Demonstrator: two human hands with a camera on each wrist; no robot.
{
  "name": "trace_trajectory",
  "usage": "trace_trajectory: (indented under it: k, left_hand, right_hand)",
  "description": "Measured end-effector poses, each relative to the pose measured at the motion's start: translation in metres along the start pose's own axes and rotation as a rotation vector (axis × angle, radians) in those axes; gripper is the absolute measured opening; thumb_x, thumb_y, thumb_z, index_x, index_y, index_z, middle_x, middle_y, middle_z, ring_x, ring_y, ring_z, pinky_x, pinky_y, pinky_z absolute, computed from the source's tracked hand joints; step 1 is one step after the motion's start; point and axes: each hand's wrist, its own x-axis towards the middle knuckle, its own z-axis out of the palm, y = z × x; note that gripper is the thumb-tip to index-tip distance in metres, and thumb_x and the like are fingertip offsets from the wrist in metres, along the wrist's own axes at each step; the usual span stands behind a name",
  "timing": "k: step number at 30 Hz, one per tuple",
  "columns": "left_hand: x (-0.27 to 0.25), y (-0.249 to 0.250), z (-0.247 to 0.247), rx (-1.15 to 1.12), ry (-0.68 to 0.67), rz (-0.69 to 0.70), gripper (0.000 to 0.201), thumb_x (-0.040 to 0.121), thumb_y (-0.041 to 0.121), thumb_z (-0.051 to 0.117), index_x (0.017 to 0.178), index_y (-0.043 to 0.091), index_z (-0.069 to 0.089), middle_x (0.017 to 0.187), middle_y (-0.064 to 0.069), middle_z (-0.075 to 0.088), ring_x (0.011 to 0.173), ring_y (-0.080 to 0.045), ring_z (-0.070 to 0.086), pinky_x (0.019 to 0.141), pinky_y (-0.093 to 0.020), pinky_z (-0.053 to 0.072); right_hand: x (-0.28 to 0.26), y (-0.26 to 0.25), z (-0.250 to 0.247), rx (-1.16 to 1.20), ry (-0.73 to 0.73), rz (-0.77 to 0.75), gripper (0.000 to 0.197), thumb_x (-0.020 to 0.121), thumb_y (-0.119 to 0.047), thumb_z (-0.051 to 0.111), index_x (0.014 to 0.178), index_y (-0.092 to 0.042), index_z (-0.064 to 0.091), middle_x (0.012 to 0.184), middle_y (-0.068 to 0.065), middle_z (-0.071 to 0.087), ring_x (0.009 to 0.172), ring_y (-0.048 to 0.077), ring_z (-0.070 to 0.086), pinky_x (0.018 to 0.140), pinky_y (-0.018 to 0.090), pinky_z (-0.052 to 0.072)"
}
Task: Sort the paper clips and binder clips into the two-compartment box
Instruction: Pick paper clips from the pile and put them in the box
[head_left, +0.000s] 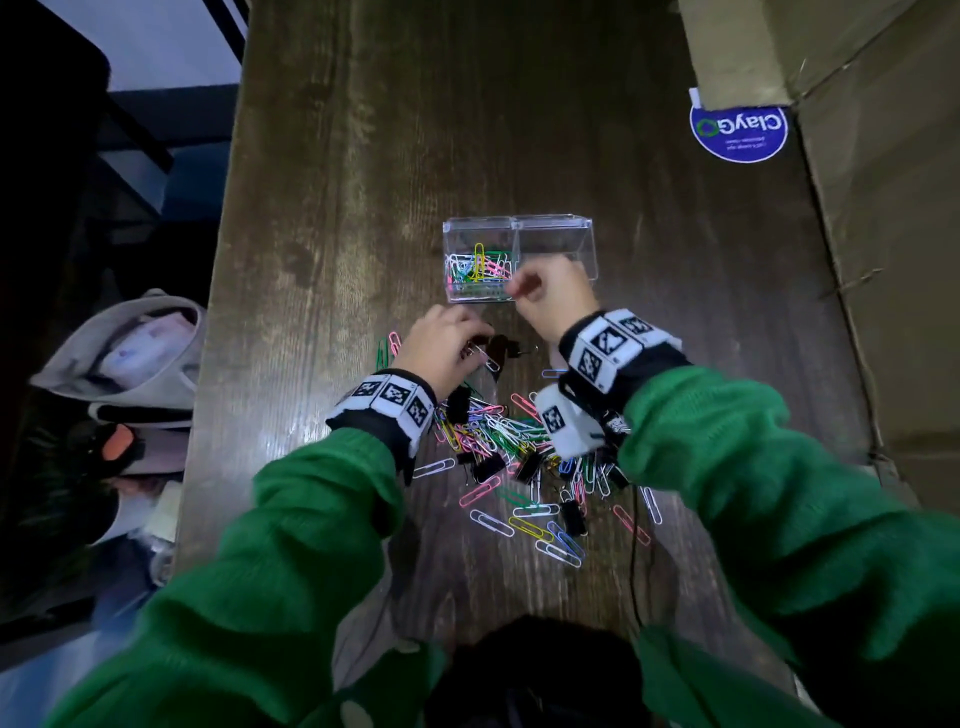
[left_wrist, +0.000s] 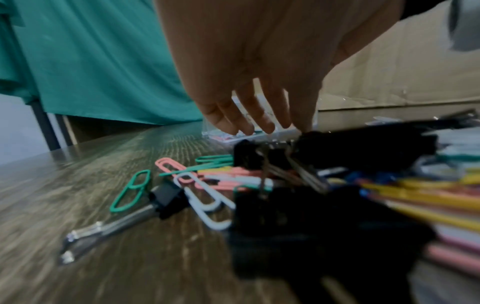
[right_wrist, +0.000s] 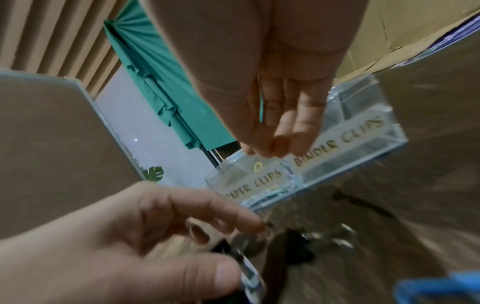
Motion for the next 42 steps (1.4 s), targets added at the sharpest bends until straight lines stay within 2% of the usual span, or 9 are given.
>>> trace_trajectory:
  k: [4, 9, 15, 18, 21, 25, 30, 34, 42]
  left_hand:
    - [-0.002, 0.008, 0.007, 0.086, -0.108, 0.011, 0.029, 0.086, 0.033, 0.059, 0.113, 0.021, 0.060, 0.120, -0.004, 0.054, 0.115, -0.026, 0.043, 0.096, -0.038, 0.033]
    - [-0.006, 0.015, 0.010, 0.102, -0.074, -0.003, 0.018, 0.089, 0.032, 0.054, 0.097, 0.018, 0.060, 0.113, -0.002, 0.060, 0.111, -0.024, 0.045, 0.093, -0.037, 0.029]
    - [-0.014, 0.025, -0.001, -0.253, 0.108, -0.120, 0.016, 0.097, 0.012, 0.037, 0.108, 0.006, 0.047, 0.096, -0.011, 0.063, 0.087, -0.025, 0.058, 0.084, -0.035, 0.042]
    - [-0.018, 0.018, -0.004, -0.235, 0.076, -0.175, 0.017, 0.094, 0.019, 0.042, 0.104, 0.009, 0.050, 0.095, -0.011, 0.065, 0.078, -0.025, 0.061, 0.075, -0.037, 0.051]
    - [-0.025, 0.008, 0.001, -0.083, -0.025, -0.172, 0.014, 0.090, 0.028, 0.053, 0.097, 0.016, 0.060, 0.102, -0.010, 0.069, 0.087, -0.027, 0.066, 0.075, -0.035, 0.053]
    - [-0.032, 0.002, 0.010, -0.026, -0.034, -0.170, 0.019, 0.089, 0.028, 0.057, 0.105, 0.020, 0.063, 0.112, -0.008, 0.067, 0.098, -0.028, 0.064, 0.083, -0.039, 0.053]
    - [-0.031, -0.001, 0.010, 0.055, -0.059, -0.184, 0.024, 0.083, 0.021, 0.056, 0.107, 0.020, 0.061, 0.111, -0.010, 0.067, 0.100, -0.032, 0.063, 0.085, -0.040, 0.052]
    - [-0.027, 0.006, 0.007, 0.135, -0.077, -0.118, 0.023, 0.089, 0.032, 0.056, 0.103, 0.014, 0.059, 0.110, -0.011, 0.065, 0.102, -0.030, 0.062, 0.089, -0.039, 0.047]
    - [-0.020, 0.034, 0.012, 0.108, -0.191, -0.109, 0.029, 0.095, 0.020, 0.047, 0.115, -0.001, 0.049, 0.120, -0.017, 0.052, 0.112, -0.029, 0.051, 0.097, -0.039, 0.042]
  right_hand:
    - [-0.033, 0.035, 0.003, -0.216, -0.090, 0.158, 0.021, 0.084, 0.001, 0.054, 0.088, -0.011, 0.071, 0.102, 0.011, 0.070, 0.097, 0.026, 0.065, 0.090, 0.031, 0.049]
    - [-0.059, 0.062, 0.004, -0.315, -0.128, 0.148, 0.016, 0.083, -0.009, 0.064, 0.099, -0.007, 0.066, 0.107, 0.015, 0.065, 0.099, 0.030, 0.062, 0.084, 0.034, 0.049]
    - [-0.058, 0.063, 0.014, -0.231, -0.136, 0.173, 0.011, 0.082, -0.013, 0.069, 0.092, -0.007, 0.068, 0.077, 0.006, 0.060, 0.079, 0.021, 0.056, 0.072, 0.028, 0.044]
    - [-0.052, 0.059, 0.013, -0.175, -0.201, 0.220, 0.006, 0.084, -0.006, 0.063, 0.085, -0.006, 0.069, 0.060, -0.004, 0.054, 0.072, 0.018, 0.055, 0.066, 0.024, 0.042]
    - [-0.050, 0.059, 0.001, -0.060, -0.070, 0.205, 0.007, 0.085, -0.005, 0.062, 0.090, -0.003, 0.066, 0.080, 0.005, 0.065, 0.076, 0.018, 0.056, 0.073, 0.028, 0.049]
    - [-0.048, 0.075, -0.026, 0.022, 0.167, 0.328, 0.033, 0.085, 0.004, 0.054, 0.117, -0.005, 0.054, 0.089, 0.009, 0.062, 0.096, 0.028, 0.062, 0.093, 0.038, 0.049]
    - [-0.053, 0.090, -0.037, -0.061, 0.106, 0.489, 0.025, 0.093, -0.009, 0.044, 0.114, 0.003, 0.053, 0.118, 0.025, 0.060, 0.111, 0.037, 0.056, 0.091, 0.037, 0.043]
    - [-0.056, 0.086, -0.024, -0.175, 0.058, 0.494, 0.043, 0.084, -0.037, 0.065, 0.107, -0.002, 0.058, 0.113, 0.018, 0.063, 0.107, 0.032, 0.058, 0.085, 0.035, 0.046]
    - [-0.048, 0.068, -0.011, -0.341, -0.083, 0.411, 0.025, 0.088, -0.019, 0.064, 0.106, -0.002, 0.065, 0.116, 0.018, 0.062, 0.106, 0.035, 0.061, 0.087, 0.037, 0.049]
